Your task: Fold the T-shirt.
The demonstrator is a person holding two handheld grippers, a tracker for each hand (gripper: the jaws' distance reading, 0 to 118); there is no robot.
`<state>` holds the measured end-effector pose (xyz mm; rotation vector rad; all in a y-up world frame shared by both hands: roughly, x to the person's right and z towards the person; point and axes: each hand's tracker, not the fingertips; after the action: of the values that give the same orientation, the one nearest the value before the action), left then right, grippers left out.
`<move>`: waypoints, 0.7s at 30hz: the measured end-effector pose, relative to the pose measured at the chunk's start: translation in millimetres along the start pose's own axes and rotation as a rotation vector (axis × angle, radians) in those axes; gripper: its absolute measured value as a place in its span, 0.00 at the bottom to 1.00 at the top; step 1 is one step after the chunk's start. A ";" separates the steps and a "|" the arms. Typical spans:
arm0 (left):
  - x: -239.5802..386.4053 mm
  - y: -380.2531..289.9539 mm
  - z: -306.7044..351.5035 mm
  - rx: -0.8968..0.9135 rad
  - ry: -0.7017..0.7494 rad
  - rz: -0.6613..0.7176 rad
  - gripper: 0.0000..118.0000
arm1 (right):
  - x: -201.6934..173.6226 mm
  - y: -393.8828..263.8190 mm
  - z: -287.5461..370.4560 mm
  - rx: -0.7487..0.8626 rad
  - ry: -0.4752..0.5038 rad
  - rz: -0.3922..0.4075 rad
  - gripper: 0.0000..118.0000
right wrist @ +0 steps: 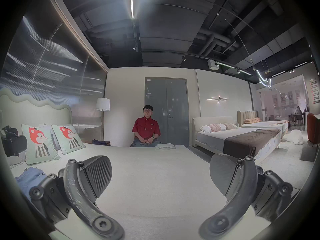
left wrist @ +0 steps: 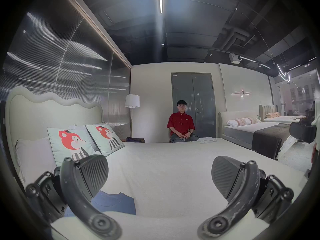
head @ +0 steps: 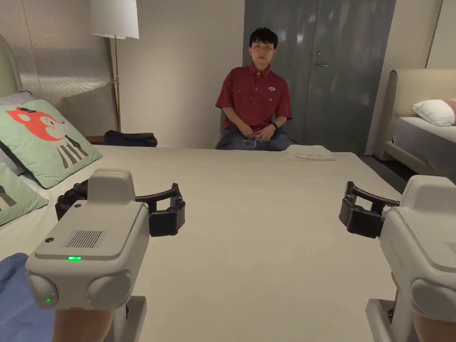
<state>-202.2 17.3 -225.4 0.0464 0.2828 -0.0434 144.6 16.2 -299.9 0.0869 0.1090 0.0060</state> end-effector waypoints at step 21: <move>-3.0 -1.5 2.0 -0.008 0.006 0.007 0.98 | -3.2 0.1 1.9 0.002 0.007 0.018 0.95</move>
<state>-204.6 15.8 -222.7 0.0397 0.2887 -0.0351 141.6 16.1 -297.7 0.0903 0.1156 0.0245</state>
